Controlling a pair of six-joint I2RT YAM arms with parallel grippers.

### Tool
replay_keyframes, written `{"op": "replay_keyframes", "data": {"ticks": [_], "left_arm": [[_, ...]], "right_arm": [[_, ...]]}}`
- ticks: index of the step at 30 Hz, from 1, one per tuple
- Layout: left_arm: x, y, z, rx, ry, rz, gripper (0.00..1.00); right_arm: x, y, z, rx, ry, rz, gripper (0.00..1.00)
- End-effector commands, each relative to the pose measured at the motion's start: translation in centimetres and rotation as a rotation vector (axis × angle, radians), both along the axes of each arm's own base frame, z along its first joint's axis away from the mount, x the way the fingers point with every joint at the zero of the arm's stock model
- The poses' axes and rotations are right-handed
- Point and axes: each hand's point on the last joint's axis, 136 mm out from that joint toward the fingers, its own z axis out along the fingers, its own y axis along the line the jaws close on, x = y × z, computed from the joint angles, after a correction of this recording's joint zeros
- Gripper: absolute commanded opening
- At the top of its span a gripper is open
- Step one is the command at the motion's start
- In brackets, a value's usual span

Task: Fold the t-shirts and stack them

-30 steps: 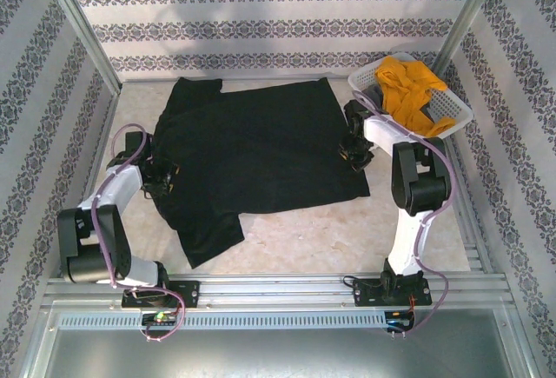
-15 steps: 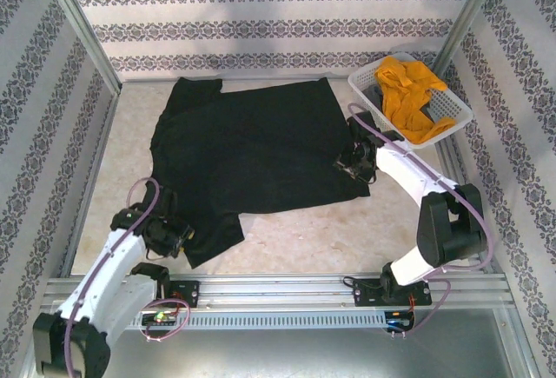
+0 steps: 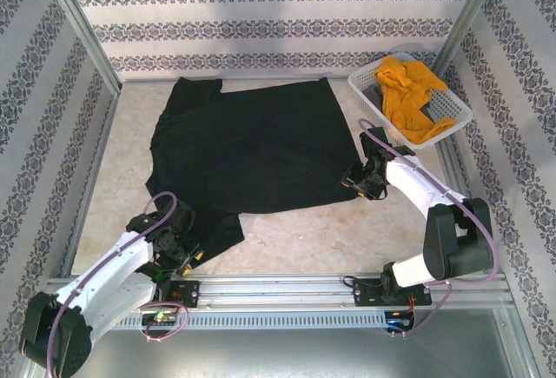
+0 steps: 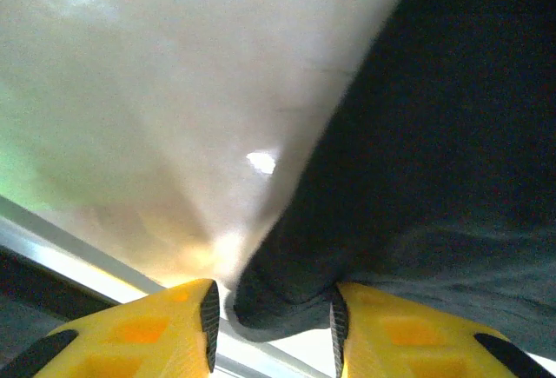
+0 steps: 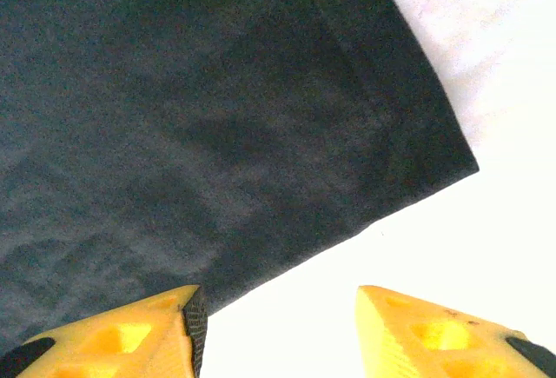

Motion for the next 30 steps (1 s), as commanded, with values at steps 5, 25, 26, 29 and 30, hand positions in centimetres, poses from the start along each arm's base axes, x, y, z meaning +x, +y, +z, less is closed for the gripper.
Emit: {"op": "replay_keyframes", "data": {"ticks": [5,25,26,29,30], "left_arm": [[0.6,0.0,-2.1,0.056,0.003,0.023,0.28],[3.3,0.5,7.1,0.103,-0.191,0.120,0.00],[3.5,0.5,7.2,0.109,-0.196,0.118,0.00],[4.0,0.6,7.6,0.120,-0.214,0.118,0.00],[4.2,0.6,7.7,0.122,-0.220,0.117,0.00]], "right_arm": [[-0.1,-0.3,0.5,0.013,-0.012,-0.017,0.49],[0.6,-5.7,-3.6,-0.020,0.111,-0.348,0.43],[0.7,-5.7,-3.9,-0.018,0.118,-0.353,0.43],[0.6,-5.5,-4.4,-0.011,0.142,-0.359,0.42],[0.6,-5.5,-4.6,-0.009,0.146,-0.362,0.40]]}}
